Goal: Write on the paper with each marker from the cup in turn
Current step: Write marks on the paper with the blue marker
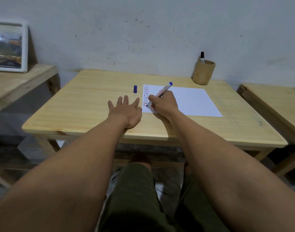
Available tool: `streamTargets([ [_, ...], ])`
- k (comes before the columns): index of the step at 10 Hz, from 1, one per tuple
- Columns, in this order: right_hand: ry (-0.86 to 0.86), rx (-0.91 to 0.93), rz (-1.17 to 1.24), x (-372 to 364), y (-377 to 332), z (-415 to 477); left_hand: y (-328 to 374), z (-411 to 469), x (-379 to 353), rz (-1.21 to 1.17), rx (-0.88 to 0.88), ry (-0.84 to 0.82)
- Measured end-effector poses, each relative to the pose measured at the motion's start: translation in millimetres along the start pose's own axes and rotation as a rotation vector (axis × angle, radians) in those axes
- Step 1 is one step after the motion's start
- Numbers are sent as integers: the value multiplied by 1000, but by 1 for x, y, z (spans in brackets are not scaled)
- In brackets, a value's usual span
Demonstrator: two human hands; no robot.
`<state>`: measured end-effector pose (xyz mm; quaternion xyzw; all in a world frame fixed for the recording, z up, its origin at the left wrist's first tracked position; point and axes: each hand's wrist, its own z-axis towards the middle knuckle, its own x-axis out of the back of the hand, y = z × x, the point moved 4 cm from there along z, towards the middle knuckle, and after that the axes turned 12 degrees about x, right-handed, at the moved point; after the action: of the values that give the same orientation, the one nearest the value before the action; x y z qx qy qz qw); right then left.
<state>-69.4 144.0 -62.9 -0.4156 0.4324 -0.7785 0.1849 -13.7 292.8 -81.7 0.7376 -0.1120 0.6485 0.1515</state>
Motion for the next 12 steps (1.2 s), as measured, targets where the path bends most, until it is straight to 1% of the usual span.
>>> streamTargets([
  [2, 39, -12, 26, 4, 0, -1, -1, -1, 1, -4, -7, -8],
  [9, 12, -2, -21, 1, 2, 2, 0, -3, 2, -8, -7, -9],
  [12, -16, -32, 26, 2, -1, 0, 0, -3, 2, -2, -6, -12],
])
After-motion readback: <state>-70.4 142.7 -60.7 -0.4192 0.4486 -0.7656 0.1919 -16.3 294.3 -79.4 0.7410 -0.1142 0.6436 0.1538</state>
